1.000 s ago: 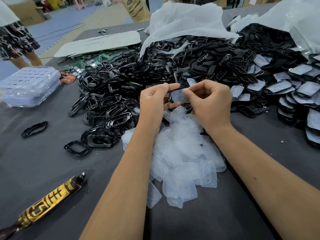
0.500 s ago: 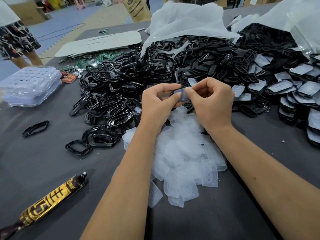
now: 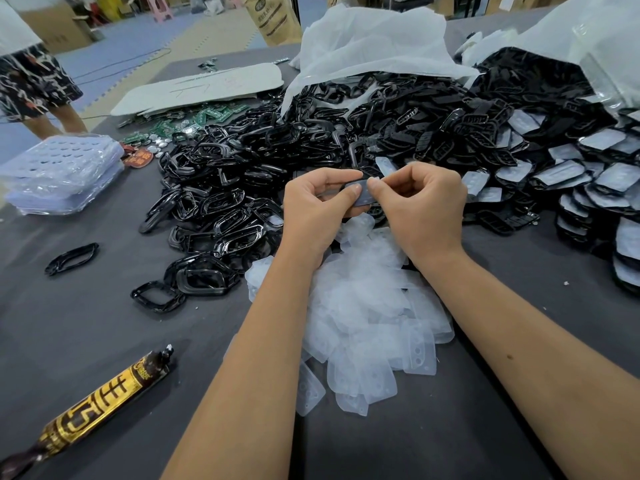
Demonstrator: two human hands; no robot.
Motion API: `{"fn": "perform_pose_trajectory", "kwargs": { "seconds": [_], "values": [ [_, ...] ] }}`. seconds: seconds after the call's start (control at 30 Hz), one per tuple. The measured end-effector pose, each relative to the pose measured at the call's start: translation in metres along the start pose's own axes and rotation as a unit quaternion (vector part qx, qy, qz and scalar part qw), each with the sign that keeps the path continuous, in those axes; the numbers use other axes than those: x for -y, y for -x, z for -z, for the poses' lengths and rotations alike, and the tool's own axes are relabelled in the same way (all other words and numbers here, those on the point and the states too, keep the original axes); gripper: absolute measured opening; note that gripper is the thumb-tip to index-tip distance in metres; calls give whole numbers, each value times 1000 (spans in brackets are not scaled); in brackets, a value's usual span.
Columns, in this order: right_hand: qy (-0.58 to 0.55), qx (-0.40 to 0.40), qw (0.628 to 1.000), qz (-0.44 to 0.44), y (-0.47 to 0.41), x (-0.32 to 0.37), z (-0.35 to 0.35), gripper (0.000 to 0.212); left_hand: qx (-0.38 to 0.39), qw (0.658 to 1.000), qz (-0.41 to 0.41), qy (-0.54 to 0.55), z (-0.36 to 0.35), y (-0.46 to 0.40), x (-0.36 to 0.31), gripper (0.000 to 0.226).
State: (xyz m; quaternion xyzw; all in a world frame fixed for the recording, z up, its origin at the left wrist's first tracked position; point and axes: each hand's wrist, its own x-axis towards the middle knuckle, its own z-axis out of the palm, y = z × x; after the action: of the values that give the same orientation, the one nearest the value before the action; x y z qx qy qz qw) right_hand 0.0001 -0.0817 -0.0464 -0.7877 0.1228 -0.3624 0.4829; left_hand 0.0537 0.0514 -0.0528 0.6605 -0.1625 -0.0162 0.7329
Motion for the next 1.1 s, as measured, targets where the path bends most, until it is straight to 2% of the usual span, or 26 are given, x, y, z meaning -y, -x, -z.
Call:
{"fn": "perform_pose_trajectory", "kwargs": {
  "seconds": [0.37, 0.67, 0.8, 0.9, 1.1],
  "values": [
    [-25, 32, 999, -12, -2, -3, 0, 19, -11, 1000, 11, 9, 1, 0, 0, 15],
    [-16, 37, 999, -13, -1, -6, 0, 22, -11, 999, 10, -30, 3, -1, 0, 17],
    [-102, 57, 991, -68, -4, -10, 1, 28, -17, 999, 14, -46, 4, 0, 1, 17],
    [-183, 121, 969, -115, -9, -11, 5, 22, -19, 999, 11, -36, 4, 0, 0, 21],
    [-215, 175, 953, -122, -9, -9, 7, 16, -2, 1000, 11, 1, 2, 2, -2, 18]
  ]
}}
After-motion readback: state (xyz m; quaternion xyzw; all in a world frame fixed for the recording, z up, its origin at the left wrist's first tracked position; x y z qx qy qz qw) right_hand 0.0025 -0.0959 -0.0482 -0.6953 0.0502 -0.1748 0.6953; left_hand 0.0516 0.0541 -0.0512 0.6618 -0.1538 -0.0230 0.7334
